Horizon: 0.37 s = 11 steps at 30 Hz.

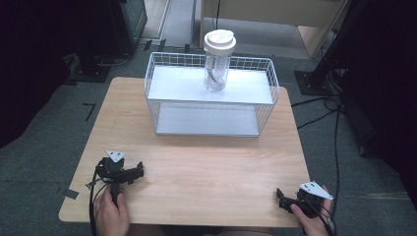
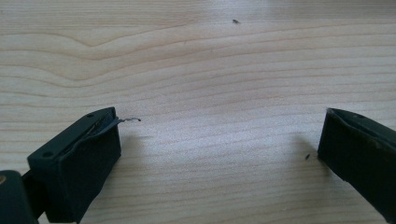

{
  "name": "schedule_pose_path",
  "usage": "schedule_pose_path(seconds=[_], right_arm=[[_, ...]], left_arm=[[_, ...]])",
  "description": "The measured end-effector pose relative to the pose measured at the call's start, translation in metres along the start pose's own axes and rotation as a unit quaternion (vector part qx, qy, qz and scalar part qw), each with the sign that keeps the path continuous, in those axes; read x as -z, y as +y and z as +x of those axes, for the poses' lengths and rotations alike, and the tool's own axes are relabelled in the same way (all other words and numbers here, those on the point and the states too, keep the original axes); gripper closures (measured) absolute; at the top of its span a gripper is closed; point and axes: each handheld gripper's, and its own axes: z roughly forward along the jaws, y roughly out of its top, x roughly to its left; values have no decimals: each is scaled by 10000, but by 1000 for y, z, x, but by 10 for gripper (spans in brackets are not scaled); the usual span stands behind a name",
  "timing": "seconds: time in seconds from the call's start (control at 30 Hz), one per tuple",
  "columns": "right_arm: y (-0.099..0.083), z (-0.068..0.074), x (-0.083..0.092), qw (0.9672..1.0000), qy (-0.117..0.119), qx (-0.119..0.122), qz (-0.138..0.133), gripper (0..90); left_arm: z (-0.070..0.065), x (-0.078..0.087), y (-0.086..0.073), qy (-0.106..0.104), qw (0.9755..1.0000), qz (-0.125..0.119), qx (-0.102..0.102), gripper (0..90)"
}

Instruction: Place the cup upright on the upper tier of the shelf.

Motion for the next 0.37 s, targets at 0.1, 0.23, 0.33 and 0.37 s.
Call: schedule_pose_path(seconds=[0.1,0.23,0.33,0.37], right_arm=[[1,-1,-1,10000,25,25,13,0],[1,0,-1,10000,1,16,26,0],[2,0,-1,10000,-24,-14,56,0],[3,1,-1,9999,-41,-41,86,0]], left_arm=[[0,0,0,-1,10000,0,-3,0],[0,0,0,0,10000,0,0,0],[0,0,0,3,10000,2,0,0],[0,0,0,3,10000,3,-1,0]])
